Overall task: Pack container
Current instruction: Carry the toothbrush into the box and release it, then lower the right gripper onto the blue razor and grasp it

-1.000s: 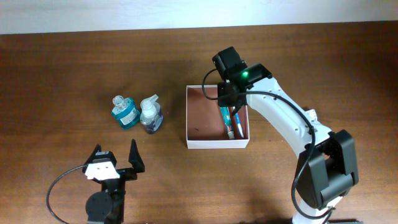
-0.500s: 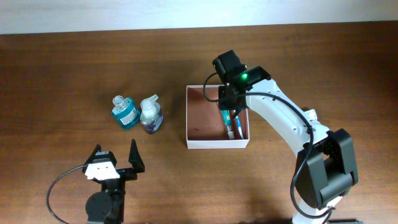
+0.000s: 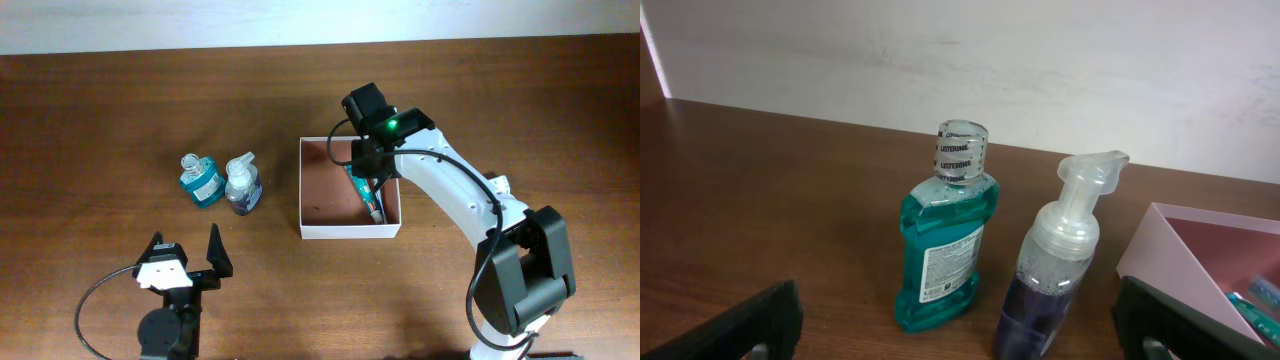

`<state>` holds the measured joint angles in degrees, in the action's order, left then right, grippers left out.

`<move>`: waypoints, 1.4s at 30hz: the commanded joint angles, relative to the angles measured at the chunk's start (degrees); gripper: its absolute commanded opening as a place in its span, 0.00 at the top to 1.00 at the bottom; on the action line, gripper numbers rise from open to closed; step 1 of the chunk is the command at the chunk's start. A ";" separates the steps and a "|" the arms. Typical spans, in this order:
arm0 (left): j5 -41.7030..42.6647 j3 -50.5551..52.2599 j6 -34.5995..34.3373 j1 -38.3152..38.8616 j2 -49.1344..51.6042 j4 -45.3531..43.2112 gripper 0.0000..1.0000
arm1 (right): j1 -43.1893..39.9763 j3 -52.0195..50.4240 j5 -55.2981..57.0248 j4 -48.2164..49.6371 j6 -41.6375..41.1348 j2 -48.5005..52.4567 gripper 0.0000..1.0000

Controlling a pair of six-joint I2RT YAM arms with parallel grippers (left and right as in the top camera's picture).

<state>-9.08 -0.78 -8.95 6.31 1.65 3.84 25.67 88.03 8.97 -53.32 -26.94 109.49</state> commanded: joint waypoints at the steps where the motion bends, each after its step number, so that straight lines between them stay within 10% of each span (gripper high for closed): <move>1: -0.66 0.24 0.92 -0.07 0.13 -0.11 0.00 | 0.28 -0.48 0.57 0.96 1.36 0.50 0.63; 23: -0.66 0.24 0.92 -0.07 0.11 -0.11 0.01 | -21.79 2.78 -3.13 -10.36 14.62 -4.94 0.53; 42: -0.66 0.24 0.92 -0.07 0.11 -0.11 0.01 | -29.83 -19.69 -4.46 4.42 20.79 -3.04 0.53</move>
<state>-9.08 -0.78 -8.95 6.31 1.65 3.84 -4.03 70.28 5.48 -50.41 -8.69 106.00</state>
